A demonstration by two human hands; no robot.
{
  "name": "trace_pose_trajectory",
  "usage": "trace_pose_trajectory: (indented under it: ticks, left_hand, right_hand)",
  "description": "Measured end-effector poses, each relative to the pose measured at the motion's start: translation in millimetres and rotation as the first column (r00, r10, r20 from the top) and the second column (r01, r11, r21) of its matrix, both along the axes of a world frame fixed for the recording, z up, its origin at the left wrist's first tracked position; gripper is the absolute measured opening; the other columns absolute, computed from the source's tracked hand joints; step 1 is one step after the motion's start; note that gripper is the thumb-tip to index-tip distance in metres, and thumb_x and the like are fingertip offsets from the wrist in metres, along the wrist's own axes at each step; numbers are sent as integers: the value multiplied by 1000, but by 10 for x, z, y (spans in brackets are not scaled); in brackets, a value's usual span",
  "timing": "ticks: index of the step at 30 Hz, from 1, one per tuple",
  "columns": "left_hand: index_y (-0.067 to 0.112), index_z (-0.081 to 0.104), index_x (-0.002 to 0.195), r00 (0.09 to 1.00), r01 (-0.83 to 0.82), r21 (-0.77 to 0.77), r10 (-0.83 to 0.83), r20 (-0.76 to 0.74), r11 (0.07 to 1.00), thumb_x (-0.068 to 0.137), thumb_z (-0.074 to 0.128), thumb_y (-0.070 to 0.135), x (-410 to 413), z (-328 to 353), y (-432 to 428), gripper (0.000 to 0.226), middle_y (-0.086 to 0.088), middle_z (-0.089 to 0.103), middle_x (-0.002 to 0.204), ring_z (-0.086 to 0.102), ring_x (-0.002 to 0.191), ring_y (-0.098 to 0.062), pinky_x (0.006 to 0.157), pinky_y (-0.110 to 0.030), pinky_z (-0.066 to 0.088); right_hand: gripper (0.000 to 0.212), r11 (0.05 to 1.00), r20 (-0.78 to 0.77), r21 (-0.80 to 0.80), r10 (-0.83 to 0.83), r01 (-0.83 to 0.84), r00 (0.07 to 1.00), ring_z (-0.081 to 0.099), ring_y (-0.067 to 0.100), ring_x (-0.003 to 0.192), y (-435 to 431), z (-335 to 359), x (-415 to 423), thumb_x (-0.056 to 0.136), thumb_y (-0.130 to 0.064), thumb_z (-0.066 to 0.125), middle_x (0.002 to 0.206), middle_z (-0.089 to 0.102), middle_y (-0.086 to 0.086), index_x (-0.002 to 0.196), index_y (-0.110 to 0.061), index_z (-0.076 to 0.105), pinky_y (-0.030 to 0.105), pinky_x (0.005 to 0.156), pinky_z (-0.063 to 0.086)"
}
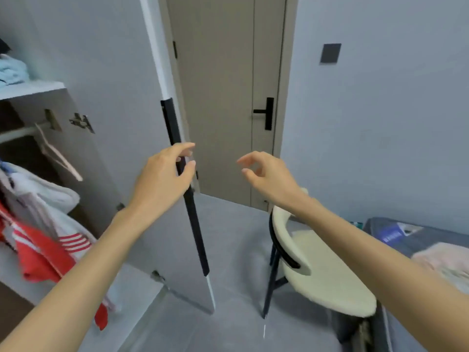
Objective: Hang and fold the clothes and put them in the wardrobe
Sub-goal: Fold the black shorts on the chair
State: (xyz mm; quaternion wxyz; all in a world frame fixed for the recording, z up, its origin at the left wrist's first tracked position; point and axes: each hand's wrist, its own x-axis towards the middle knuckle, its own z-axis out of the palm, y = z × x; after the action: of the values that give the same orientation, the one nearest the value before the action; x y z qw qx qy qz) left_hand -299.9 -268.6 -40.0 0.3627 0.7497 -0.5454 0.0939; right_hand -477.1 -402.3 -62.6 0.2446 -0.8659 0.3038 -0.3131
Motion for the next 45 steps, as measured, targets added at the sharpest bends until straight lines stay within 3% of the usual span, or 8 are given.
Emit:
trace_pose_trajectory:
  ticks: [10, 15, 18, 22, 32, 41, 43, 45]
  left_hand:
    - [28, 52, 132, 922, 386, 152, -383, -45, 910, 94, 52, 29, -1898, -575, -1774, 38, 11, 61, 121, 55, 111, -13, 92, -41, 47]
    - [26, 50, 134, 871, 490, 255, -481, -101, 834, 96, 50, 30, -2887, -1086, -2552, 39, 11, 60, 124, 56, 111, -12, 87, -30, 43]
    - [25, 50, 134, 840, 539, 320, -524, -139, 779, 96, 50, 27, -3354, -1404, -2920, 38, 8, 60, 124, 57, 107, -12, 80, -27, 43]
    - [21, 52, 133, 810, 583, 402, -545, -217, 706, 94, 53, 23, -3810, -1795, -3371, 39, 2, 61, 124, 57, 112, -16, 92, -32, 46]
    - [23, 55, 127, 750, 649, 556, -556, -357, 519, 92, 53, 20, -4483, -3111, -4439, 36, 6, 63, 114, 59, 98, -15, 87, -33, 47]
    - [22, 50, 133, 698, 690, 668, -501, -512, 278, 93, 50, 18, -4692, -4444, -5388, 41, 0, 60, 123, 57, 106, -20, 92, -35, 46]
    - [21, 49, 135, 695, 688, 686, -489, -527, 239, 93, 50, 17, -4719, -4705, -5565, 42, 0, 59, 125, 56, 108, -20, 93, -34, 45]
    - [20, 49, 136, 691, 687, 697, -481, -539, 207, 93, 50, 16, -4743, -4945, -5719, 43, -1, 58, 126, 56, 109, -20, 94, -34, 44]
  right_hand:
    - [26, 914, -116, 133, -371, 384, 921, 58, 12, 83, -982, -765, -2367, 93, -23, 52, 116, 62, -7, 117, -24, 61, 37, 84, 49]
    - [28, 834, -225, 187, -478, 519, 849, 60, 16, 102, -1459, -1234, -3504, 90, -19, 54, 117, 65, -2, 117, -20, 64, 25, 84, 42]
    - [28, 773, -272, 256, -519, 581, 810, 57, 11, 93, -1666, -1533, -4061, 90, -16, 54, 117, 66, -2, 115, -17, 65, 22, 81, 40]
    - [26, 674, -312, 349, -571, 651, 759, 58, 13, 93, -1901, -1931, -4619, 91, -14, 55, 118, 66, 0, 116, -14, 64, 19, 78, 36]
    - [32, 380, -438, 535, -638, 754, 633, 57, 18, 98, -2596, -3117, -5170, 92, -12, 51, 117, 64, 3, 122, -12, 60, 22, 77, 36]
    - [37, 116, -547, 609, -656, 785, 521, 52, 20, 102, -3430, -4464, -5092, 90, -9, 53, 123, 57, 12, 127, -6, 51, 16, 73, 31]
    - [42, 85, -584, 605, -628, 791, 514, 52, 25, 111, -3611, -4756, -5064, 90, -11, 55, 131, 51, 14, 131, -5, 47, 18, 80, 33]
    - [48, 53, -621, 600, -599, 799, 506, 46, 31, 124, -3780, -5029, -5042, 89, -14, 58, 140, 43, 15, 134, -3, 44, 25, 102, 33]
